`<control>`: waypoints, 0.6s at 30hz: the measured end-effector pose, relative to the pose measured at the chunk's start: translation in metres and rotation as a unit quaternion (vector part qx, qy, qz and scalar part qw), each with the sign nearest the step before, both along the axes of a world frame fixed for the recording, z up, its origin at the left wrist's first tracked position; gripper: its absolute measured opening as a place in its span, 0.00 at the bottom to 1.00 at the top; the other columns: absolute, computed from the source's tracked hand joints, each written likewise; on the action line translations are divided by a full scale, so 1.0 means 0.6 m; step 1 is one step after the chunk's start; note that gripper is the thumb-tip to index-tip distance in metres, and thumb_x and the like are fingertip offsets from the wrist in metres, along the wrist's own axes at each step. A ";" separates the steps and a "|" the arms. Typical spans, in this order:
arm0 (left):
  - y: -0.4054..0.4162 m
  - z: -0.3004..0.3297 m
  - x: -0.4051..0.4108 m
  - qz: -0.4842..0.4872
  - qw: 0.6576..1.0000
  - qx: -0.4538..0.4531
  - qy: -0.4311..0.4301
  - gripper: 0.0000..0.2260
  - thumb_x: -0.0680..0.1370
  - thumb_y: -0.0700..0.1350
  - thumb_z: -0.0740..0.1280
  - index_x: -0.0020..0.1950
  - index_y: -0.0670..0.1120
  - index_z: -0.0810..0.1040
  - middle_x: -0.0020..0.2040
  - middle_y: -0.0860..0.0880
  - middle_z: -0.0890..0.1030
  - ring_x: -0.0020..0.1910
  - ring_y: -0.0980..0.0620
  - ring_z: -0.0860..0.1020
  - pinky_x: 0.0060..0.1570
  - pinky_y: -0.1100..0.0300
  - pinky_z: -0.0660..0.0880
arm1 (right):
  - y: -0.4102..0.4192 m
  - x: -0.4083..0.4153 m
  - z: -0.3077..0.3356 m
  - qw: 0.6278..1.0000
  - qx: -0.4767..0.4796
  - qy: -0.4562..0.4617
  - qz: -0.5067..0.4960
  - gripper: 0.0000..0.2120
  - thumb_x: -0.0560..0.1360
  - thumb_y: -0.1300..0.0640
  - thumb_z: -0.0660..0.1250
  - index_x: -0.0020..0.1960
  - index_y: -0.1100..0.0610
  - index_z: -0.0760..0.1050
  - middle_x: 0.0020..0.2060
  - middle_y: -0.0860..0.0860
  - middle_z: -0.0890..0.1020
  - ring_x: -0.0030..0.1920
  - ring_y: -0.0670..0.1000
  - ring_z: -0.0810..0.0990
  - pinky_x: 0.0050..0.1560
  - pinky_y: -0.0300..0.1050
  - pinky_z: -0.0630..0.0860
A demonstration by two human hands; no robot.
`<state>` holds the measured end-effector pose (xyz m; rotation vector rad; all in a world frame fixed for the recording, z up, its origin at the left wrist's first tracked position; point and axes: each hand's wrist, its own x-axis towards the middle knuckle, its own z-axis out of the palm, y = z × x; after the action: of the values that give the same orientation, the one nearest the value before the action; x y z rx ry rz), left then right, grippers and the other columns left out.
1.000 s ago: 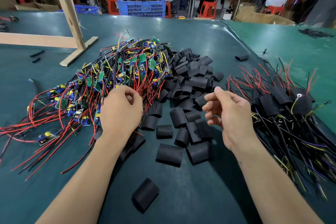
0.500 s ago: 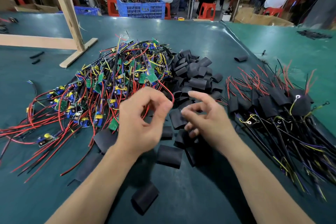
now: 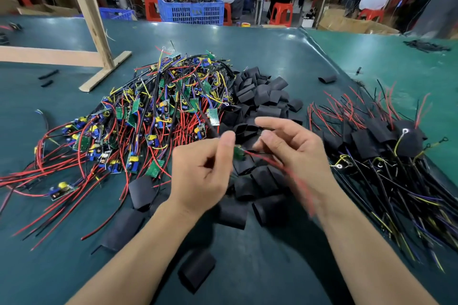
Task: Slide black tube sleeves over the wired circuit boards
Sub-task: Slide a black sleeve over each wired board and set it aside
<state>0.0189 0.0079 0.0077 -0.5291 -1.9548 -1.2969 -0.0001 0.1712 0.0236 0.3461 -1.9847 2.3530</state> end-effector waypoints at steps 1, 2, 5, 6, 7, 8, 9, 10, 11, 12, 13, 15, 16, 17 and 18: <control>-0.006 0.000 -0.004 0.046 0.999 -0.002 -0.006 0.28 0.83 0.49 0.58 0.24 0.42 0.61 0.20 0.47 0.63 0.20 0.48 0.63 0.22 0.54 0.57 | 0.001 0.000 0.003 1.000 -0.018 -0.016 0.014 0.06 0.76 0.64 0.68 0.51 0.58 0.83 0.34 0.53 0.82 0.33 0.44 0.80 0.33 0.32 0.75; -0.012 0.001 -0.008 0.079 0.997 -0.003 -0.025 0.28 0.83 0.50 0.58 0.24 0.43 0.59 0.20 0.46 0.61 0.20 0.47 0.61 0.22 0.53 0.56 | 0.002 0.001 0.006 0.998 -0.041 -0.033 0.023 0.05 0.74 0.61 0.70 0.48 0.59 0.84 0.33 0.53 0.82 0.32 0.44 0.79 0.31 0.31 0.73; -0.019 -0.005 -0.012 0.090 0.989 -0.005 -0.119 0.35 0.81 0.61 0.57 0.22 0.39 0.67 0.18 0.46 0.67 0.19 0.43 0.68 0.23 0.50 0.66 | 0.010 0.000 0.011 0.991 -0.112 -0.057 0.044 0.07 0.70 0.56 0.72 0.46 0.57 0.85 0.35 0.52 0.82 0.33 0.44 0.76 0.33 0.33 0.71; -0.015 -0.006 -0.010 0.086 0.986 0.004 -0.145 0.35 0.80 0.63 0.57 0.22 0.39 0.72 0.18 0.47 0.71 0.19 0.45 0.71 0.24 0.50 0.69 | 0.013 0.001 0.012 0.989 -0.128 -0.055 0.052 0.08 0.69 0.57 0.72 0.47 0.58 0.85 0.35 0.52 0.81 0.33 0.44 0.75 0.33 0.33 0.70; -0.007 -0.005 -0.007 0.085 0.982 0.012 -0.166 0.33 0.80 0.63 0.58 0.24 0.41 0.75 0.20 0.49 0.74 0.20 0.49 0.73 0.25 0.53 0.71 | 0.014 0.001 0.011 0.988 -0.133 -0.050 0.061 0.08 0.69 0.58 0.72 0.48 0.58 0.84 0.36 0.52 0.81 0.33 0.45 0.74 0.34 0.34 0.70; 0.002 -0.004 -0.005 0.079 0.979 0.024 -0.184 0.31 0.79 0.63 0.60 0.26 0.42 0.77 0.21 0.51 0.76 0.20 0.53 0.73 0.26 0.57 0.72 | 0.014 0.002 0.010 0.989 -0.126 -0.043 0.071 0.09 0.69 0.60 0.71 0.49 0.58 0.84 0.36 0.52 0.81 0.34 0.46 0.75 0.34 0.35 0.71; 0.010 -0.002 -0.005 0.065 0.976 0.048 -0.202 0.27 0.78 0.62 0.64 0.28 0.44 0.78 0.23 0.51 0.78 0.19 0.56 0.72 0.25 0.61 0.71 | 0.013 0.004 0.010 0.990 -0.112 -0.037 0.081 0.09 0.69 0.62 0.71 0.49 0.59 0.84 0.37 0.53 0.82 0.35 0.46 0.77 0.36 0.36 0.73; 0.015 0.000 -0.005 0.041 0.971 0.083 -0.218 0.23 0.77 0.60 0.67 0.30 0.44 0.79 0.24 0.50 0.79 0.19 0.57 0.70 0.24 0.64 0.68 | 0.011 0.006 0.010 0.991 -0.097 -0.034 0.090 0.09 0.69 0.63 0.71 0.49 0.59 0.84 0.37 0.54 0.83 0.36 0.47 0.79 0.38 0.37 0.77; 0.016 0.003 -0.007 0.011 0.963 0.129 -0.236 0.20 0.77 0.56 0.69 0.32 0.43 0.79 0.25 0.48 0.79 0.19 0.56 0.69 0.23 0.65 0.66 | 0.010 0.008 0.010 0.990 -0.089 -0.035 0.102 0.09 0.69 0.63 0.71 0.48 0.59 0.84 0.37 0.54 0.83 0.37 0.47 0.81 0.40 0.38 0.78; 0.014 0.007 -0.009 -0.024 0.952 0.177 -0.249 0.18 0.76 0.53 0.71 0.33 0.42 0.79 0.26 0.47 0.80 0.18 0.55 0.68 0.21 0.66 0.64 | 0.010 0.009 0.010 0.989 -0.089 -0.036 0.115 0.08 0.69 0.64 0.71 0.48 0.58 0.84 0.37 0.55 0.84 0.37 0.48 0.82 0.40 0.38 0.79; 0.011 0.011 -0.009 -0.060 0.939 0.224 -0.256 0.15 0.76 0.50 0.72 0.34 0.41 0.80 0.27 0.46 0.80 0.18 0.54 0.68 0.21 0.67 0.63 | 0.010 0.011 0.012 0.987 -0.088 -0.037 0.127 0.08 0.70 0.64 0.71 0.48 0.57 0.84 0.37 0.56 0.84 0.37 0.48 0.82 0.38 0.38 0.78; 0.003 0.018 -0.007 -0.130 0.913 0.293 -0.254 0.09 0.74 0.46 0.69 0.36 0.44 0.82 0.30 0.45 0.81 0.19 0.54 0.68 0.21 0.68 0.62 | 0.011 0.013 0.017 0.989 -0.073 -0.034 0.128 0.08 0.72 0.62 0.69 0.48 0.56 0.85 0.36 0.56 0.84 0.36 0.49 0.82 0.32 0.38 0.74; 0.001 0.021 -0.006 -0.163 0.898 0.322 -0.252 0.09 0.74 0.45 0.67 0.37 0.46 0.84 0.31 0.45 0.81 0.20 0.54 0.69 0.21 0.68 0.62 | 0.012 0.013 0.018 0.990 -0.068 -0.034 0.117 0.07 0.73 0.60 0.68 0.47 0.55 0.85 0.35 0.55 0.84 0.37 0.50 0.82 0.30 0.38 0.73; -0.001 0.025 -0.005 -0.194 0.881 0.347 -0.258 0.10 0.75 0.45 0.65 0.40 0.47 0.85 0.32 0.46 0.81 0.20 0.55 0.69 0.21 0.68 0.63 | 0.013 0.011 0.018 0.992 -0.067 -0.037 0.100 0.06 0.73 0.59 0.69 0.46 0.54 0.85 0.36 0.55 0.84 0.38 0.50 0.82 0.30 0.38 0.72; -0.005 0.028 -0.005 -0.225 0.864 0.365 -0.265 0.10 0.75 0.45 0.64 0.43 0.47 0.85 0.32 0.47 0.81 0.22 0.55 0.70 0.22 0.68 0.64 | 0.013 0.009 0.018 0.994 -0.065 -0.043 0.080 0.05 0.73 0.57 0.70 0.45 0.54 0.85 0.36 0.54 0.84 0.38 0.50 0.82 0.31 0.38 0.72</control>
<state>0.0159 0.0047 0.0243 -0.2495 -1.5658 -2.5451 0.0055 0.1791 0.0343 0.4179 -1.8901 2.6224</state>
